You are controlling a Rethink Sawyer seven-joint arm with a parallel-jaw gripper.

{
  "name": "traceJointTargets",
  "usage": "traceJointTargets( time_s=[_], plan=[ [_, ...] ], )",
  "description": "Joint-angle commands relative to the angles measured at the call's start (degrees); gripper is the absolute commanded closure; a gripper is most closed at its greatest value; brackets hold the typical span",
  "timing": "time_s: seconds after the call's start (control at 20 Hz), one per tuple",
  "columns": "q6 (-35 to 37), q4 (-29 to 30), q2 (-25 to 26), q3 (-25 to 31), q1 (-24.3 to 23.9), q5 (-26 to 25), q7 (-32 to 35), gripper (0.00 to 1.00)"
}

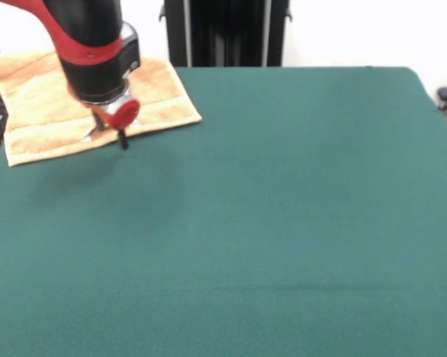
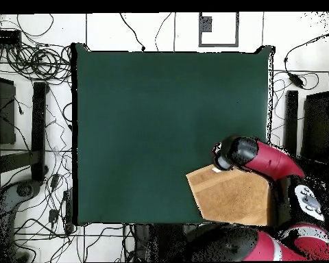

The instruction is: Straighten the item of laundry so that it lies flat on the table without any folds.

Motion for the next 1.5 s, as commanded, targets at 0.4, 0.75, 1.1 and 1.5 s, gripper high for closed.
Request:
traceJointTargets(
  time_s=[0.4, 0.75, 1.1, 1.5],
  plan=[
    [21.1, -4.8, -3.9, 0.3, 4.8, 0.1, 3.5, 0.0],
    [13.5, -3.0, -2.5, 1.1, 3.2, -0.9, 3.5, 0.0],
    [8.3, -1.0, -2.2, 2.7, 1.6, -0.2, 3.2, 0.0],
    [1.5, 2.2, -2.5, 4.4, 0.0, 0.4, 2.8, 0.0]
  ],
)
